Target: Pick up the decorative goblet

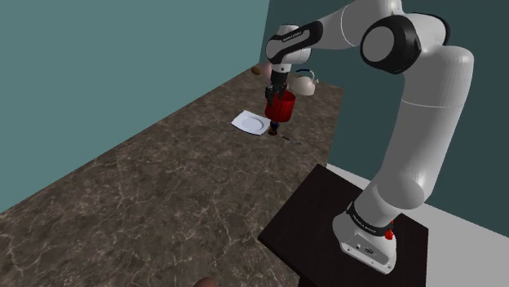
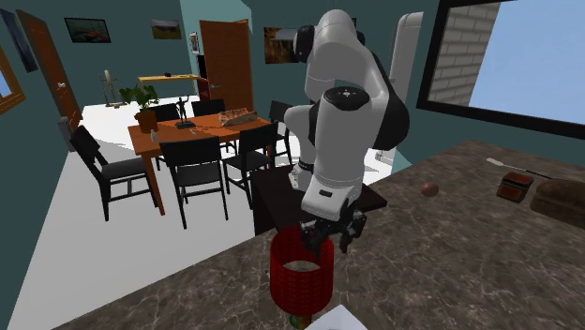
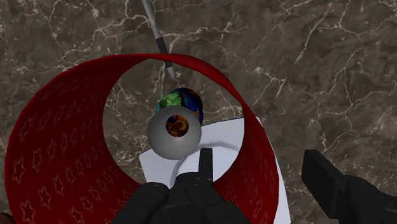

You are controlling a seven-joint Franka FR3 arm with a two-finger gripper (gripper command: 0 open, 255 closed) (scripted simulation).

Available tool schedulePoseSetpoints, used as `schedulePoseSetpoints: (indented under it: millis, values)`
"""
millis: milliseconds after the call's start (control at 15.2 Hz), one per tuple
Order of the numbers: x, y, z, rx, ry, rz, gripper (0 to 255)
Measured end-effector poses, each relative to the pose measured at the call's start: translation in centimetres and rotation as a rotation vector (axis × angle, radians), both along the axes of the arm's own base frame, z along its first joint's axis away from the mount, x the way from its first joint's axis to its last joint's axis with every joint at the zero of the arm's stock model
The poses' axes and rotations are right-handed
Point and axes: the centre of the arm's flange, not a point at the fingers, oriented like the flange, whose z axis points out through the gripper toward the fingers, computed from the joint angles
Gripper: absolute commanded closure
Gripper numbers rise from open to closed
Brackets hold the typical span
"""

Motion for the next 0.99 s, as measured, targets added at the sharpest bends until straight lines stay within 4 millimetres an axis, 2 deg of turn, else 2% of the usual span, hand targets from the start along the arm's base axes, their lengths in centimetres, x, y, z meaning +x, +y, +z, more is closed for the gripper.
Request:
schedulePoseSetpoints:
  millis: [594,990]
  values:
    - [0.0,0.0,-0.1,0.0,0.0,0.0,255]
    - [0.1,-0.1,2.6,0.0,0.0,0.0,255]
